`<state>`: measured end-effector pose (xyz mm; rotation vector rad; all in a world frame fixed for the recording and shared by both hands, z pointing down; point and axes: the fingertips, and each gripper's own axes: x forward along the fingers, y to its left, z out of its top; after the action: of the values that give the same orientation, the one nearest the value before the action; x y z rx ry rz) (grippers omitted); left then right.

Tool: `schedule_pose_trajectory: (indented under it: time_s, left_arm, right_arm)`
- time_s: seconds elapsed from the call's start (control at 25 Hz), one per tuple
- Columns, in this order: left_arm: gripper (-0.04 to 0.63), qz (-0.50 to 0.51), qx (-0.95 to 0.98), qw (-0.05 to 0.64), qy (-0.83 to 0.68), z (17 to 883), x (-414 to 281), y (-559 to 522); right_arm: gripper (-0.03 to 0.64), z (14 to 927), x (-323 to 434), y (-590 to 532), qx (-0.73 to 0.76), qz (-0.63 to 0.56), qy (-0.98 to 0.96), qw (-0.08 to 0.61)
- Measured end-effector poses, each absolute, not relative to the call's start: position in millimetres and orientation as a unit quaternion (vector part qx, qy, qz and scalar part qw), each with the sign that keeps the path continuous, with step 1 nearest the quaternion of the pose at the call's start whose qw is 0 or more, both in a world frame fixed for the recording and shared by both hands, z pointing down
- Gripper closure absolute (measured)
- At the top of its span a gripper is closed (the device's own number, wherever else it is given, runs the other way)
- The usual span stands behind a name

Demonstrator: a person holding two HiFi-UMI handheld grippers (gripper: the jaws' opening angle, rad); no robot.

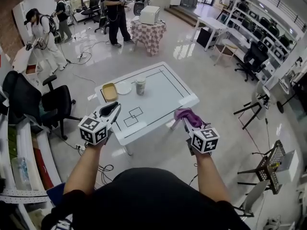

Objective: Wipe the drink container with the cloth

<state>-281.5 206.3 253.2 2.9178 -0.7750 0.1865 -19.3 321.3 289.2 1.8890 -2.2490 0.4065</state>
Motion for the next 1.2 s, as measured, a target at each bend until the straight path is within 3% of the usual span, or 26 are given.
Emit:
schedule_pose_trajectory:
  time_s: [0.68,1.2]
  left_arm:
    - [0.552,0.080,0.957,0.080,-0.266,284.2,-330.1,91.3]
    - [0.552,0.096,0.946,0.081,-0.298,305.1,-316.7,37.0]
  right_arm:
    - [0.540,305.3,-63.4,196.1,0.636,0.136,-0.754,0.093]
    - [0.543,345.4,-30.5,110.7,0.617,0.159,-0.764,0.104]
